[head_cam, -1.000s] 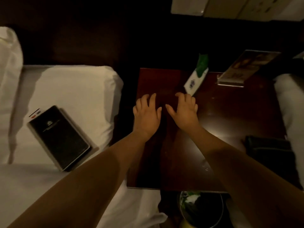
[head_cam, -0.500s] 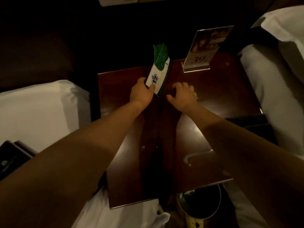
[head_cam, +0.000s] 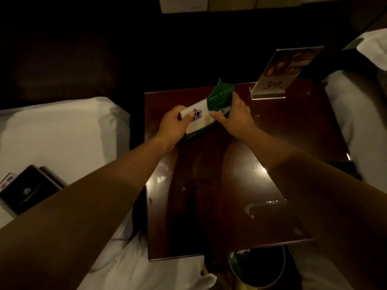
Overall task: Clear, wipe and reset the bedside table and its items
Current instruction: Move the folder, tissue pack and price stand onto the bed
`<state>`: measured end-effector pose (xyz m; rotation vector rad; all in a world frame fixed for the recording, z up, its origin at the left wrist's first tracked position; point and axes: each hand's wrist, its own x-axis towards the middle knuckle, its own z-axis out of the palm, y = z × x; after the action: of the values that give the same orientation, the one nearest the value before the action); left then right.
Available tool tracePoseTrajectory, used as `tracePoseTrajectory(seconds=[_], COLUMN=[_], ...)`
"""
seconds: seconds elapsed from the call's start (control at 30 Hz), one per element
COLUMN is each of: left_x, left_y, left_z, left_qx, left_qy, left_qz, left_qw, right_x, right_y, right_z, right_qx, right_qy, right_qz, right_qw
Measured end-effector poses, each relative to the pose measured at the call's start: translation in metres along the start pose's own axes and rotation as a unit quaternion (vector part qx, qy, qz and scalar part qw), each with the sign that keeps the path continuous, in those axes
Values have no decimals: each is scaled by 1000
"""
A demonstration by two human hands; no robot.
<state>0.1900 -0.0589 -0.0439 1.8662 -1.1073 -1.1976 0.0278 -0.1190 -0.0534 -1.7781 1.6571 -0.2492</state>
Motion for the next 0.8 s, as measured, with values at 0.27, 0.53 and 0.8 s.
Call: tracePoseTrajectory(seconds=[0.27,0.53,0.8], left_x=[-60,-147,-270], left_y=[-56,-126,-189], left_z=[-91,-169,-232], left_qx=[-140,-204,-151], left_qy=[114,336,474], left_qz=[-136,-214,-288], left_qw=[974,894,818], right_x=[-12,-64,-173], right_y=[-77,-179,-260], right_z=[58,163,264], right_qx=[79,45,15], right_qy=[-98,-188,-326], right_qz=[-47,-139,-260], right_qw=[991,971,909])
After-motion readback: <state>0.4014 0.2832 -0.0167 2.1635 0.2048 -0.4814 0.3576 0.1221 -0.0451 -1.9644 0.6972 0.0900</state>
